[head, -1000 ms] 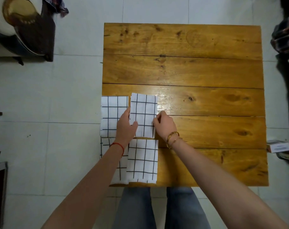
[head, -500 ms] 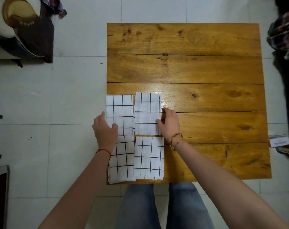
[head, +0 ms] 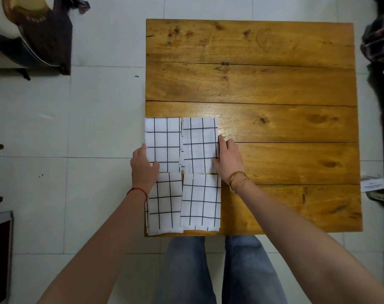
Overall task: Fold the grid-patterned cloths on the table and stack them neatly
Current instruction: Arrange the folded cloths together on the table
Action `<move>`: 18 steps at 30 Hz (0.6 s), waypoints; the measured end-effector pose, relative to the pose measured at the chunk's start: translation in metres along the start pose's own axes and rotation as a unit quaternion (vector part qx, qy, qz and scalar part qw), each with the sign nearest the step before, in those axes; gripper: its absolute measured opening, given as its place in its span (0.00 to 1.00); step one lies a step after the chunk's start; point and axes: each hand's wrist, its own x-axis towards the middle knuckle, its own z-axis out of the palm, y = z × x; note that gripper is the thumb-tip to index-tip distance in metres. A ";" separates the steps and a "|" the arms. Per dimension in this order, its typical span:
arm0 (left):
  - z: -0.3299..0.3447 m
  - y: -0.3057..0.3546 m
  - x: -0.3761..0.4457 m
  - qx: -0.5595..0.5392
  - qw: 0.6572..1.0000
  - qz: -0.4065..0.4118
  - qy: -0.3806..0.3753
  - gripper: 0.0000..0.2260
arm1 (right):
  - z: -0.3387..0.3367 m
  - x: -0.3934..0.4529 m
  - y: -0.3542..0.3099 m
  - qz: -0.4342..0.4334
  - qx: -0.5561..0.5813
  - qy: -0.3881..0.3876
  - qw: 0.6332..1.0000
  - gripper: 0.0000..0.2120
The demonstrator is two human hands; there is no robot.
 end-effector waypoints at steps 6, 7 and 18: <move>-0.002 -0.006 -0.003 0.000 1.000 0.003 0.009 0.27 | 0.007 -0.004 -0.001 -0.011 0.023 0.076 0.997 0.22; -0.002 -0.006 -0.003 -0.002 1.000 0.006 0.013 0.26 | 0.007 -0.005 -0.004 0.000 0.073 0.085 0.994 0.21; 0.000 -0.009 -0.005 -0.008 0.999 0.035 0.008 0.24 | 0.017 -0.011 -0.015 0.023 0.104 0.086 0.991 0.21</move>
